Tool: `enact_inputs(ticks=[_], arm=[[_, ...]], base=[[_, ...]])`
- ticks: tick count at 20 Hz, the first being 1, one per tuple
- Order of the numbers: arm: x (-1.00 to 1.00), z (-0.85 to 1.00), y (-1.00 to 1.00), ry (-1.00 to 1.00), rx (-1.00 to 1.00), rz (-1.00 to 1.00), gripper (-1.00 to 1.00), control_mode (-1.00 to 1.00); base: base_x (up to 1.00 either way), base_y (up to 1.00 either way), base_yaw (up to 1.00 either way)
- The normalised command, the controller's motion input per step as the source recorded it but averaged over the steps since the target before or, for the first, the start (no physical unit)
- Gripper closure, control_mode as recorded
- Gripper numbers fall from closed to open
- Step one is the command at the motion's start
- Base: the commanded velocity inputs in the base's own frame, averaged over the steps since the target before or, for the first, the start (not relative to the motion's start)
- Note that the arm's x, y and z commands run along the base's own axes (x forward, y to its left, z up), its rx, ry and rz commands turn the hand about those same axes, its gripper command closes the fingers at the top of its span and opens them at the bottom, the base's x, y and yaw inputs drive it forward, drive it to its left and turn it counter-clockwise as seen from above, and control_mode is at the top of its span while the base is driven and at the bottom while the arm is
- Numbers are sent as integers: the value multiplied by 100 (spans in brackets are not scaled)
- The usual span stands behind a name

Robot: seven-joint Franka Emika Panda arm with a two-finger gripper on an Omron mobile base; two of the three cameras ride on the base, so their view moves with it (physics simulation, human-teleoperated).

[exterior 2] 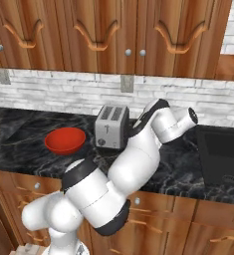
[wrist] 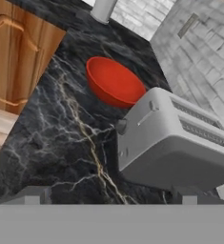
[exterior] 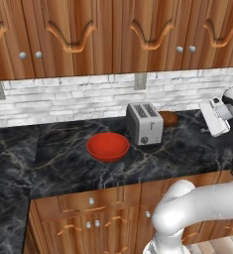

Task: Pick up the bowls on the counter and stack them on top of one another in the open cabinet. Place the smaller bowl on top of the larger bowl.

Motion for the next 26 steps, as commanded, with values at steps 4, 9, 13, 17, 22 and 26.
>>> enact_inputs(ticks=[4, 9, 13, 17, 22, 26], arm=[[0, -9, 2, -12, 0, 3, -100, -100], [7, 0, 9, -3, -1, 0, -100, -100], [31, 0, 1, 0, -1, -2, -100, -100], [40, -4, 0, 0, -2, -2, -100, -100], [42, -17, 0, 0, -3, -2, -100, -100], [42, -29, 0, 0, -5, 0, -100, -100]], base=[[0, 0, 0], [0, 0, 0], [0, 0, 0], [0, 0, 0], [0, 0, 0], [0, 0, 0]])
